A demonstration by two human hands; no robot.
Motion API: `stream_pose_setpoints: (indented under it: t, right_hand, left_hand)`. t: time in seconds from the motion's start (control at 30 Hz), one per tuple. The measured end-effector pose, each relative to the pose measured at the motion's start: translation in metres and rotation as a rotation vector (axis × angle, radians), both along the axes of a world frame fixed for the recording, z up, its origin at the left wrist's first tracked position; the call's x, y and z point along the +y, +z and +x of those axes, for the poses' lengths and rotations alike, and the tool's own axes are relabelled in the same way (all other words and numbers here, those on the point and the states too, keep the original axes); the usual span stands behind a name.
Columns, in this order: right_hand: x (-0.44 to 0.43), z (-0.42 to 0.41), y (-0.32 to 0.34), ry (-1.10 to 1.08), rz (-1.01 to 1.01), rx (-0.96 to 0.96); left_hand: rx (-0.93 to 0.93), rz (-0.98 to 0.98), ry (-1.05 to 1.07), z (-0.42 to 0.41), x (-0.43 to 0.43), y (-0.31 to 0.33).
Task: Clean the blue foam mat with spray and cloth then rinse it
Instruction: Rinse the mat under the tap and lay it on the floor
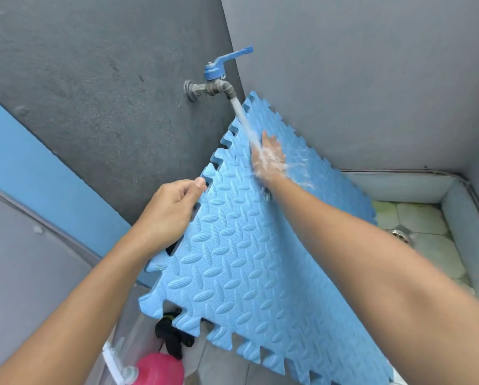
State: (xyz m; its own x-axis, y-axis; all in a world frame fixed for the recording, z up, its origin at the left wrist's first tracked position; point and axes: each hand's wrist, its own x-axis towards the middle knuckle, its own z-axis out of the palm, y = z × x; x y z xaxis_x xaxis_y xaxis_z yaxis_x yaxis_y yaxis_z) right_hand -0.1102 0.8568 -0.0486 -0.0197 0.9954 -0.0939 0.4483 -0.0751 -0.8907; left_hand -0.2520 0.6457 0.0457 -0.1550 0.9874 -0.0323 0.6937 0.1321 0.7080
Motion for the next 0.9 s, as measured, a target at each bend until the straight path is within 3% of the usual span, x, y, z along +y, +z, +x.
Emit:
stream_pose_setpoints:
  t: [0.07, 0.23, 0.33, 0.4, 0.57, 0.63, 0.73, 0.9]
  right_hand:
    - [-0.032, -0.016, 0.0, 0.045, -0.015, 0.097]
    - [-0.177, -0.021, -0.001, 0.243, 0.386, 0.103]
    - [-0.244, 0.006, -0.05, 0.355, 0.513, 0.052]
    - [-0.234, 0.039, -0.101, 0.28, 0.403, 0.002]
    - [-0.149, 0.105, -0.171, -0.104, -0.18, -0.061]
    - [-0.126, 0.096, -0.149, -0.07, -0.154, -0.036]
    - [-0.1, 0.055, -0.097, 0.04, 0.04, 0.009]
    - [-0.037, 0.011, -0.026, 0.124, 0.067, -0.031]
  left_hand:
    - [-0.04, -0.001, 0.025, -0.001, 0.003, -0.002]
    - [0.013, 0.016, 0.078, 0.004, 0.008, -0.006]
    - [-0.007, -0.008, 0.057, 0.002, 0.006, -0.005]
    - [0.007, -0.014, 0.072, 0.004, 0.003, -0.005]
    - [0.135, -0.051, 0.127, 0.01, 0.006, -0.002]
    - [0.178, -0.067, 0.132, 0.013, 0.01, 0.0]
    - [0.292, -0.042, 0.116, 0.013, 0.014, 0.001]
    - [0.392, 0.065, 0.066, 0.015, 0.012, -0.002]
